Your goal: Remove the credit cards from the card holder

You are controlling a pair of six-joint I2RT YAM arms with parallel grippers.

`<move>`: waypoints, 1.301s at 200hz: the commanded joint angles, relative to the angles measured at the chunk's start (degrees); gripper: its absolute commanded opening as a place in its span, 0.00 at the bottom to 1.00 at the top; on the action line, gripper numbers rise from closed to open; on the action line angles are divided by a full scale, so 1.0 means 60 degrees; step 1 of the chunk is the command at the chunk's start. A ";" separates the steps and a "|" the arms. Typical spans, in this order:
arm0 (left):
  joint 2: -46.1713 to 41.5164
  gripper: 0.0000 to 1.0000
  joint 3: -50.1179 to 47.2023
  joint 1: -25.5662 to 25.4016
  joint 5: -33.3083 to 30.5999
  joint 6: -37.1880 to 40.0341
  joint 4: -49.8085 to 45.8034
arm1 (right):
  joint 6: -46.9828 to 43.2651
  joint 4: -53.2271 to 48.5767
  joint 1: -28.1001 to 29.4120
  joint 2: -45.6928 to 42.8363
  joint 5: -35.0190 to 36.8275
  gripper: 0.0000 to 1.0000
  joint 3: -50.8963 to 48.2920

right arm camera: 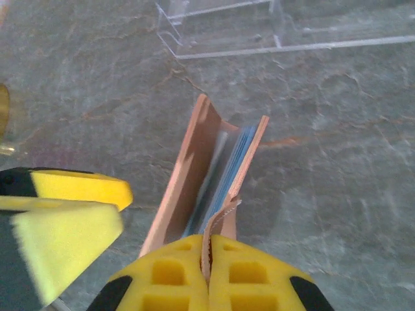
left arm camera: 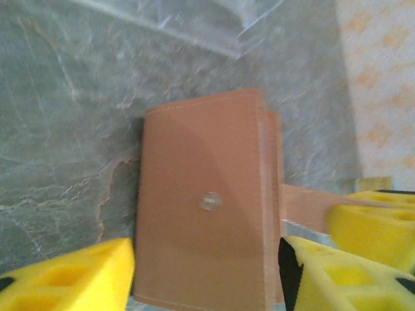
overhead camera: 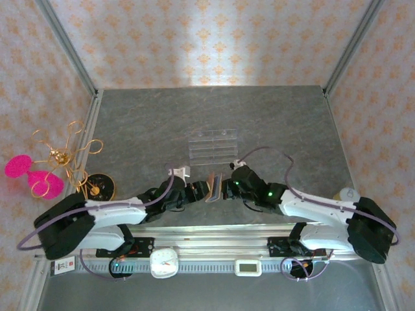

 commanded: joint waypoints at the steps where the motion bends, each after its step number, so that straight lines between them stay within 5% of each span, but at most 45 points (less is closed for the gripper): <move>1: -0.1160 0.62 0.0240 0.0009 -0.1211 0.0672 -0.1171 | -0.0317 0.0000 0.0143 0.0475 0.0135 0.00 0.0741; 42: -0.3014 0.71 0.0540 0.0009 -0.2245 0.1728 -0.2091 | -0.0259 -0.0410 0.0532 0.1342 0.0047 0.00 0.2115; 74: -0.3035 0.71 0.0514 0.0024 -0.2262 0.1904 -0.2175 | 0.0197 -0.1043 0.0135 0.1277 0.0855 0.00 0.1625; 143: -0.1769 0.47 0.0230 0.0024 -0.1841 0.1730 -0.1117 | 0.1200 -0.0850 -0.0659 0.1836 0.1513 0.00 -0.0442; 174: -0.1461 0.47 0.0251 0.0020 -0.1734 0.1963 -0.0822 | 0.1410 -0.0833 -0.0668 0.2568 0.1758 0.13 -0.0455; 217: 0.0034 0.26 0.0553 -0.0004 -0.0752 0.2108 0.0372 | 0.1586 -0.0777 -0.0679 0.2049 0.1870 0.36 -0.0592; 260: 0.2059 0.07 0.1188 -0.0086 0.0191 0.2182 0.1703 | 0.1587 -0.1294 -0.0668 0.0996 0.2135 0.40 -0.0576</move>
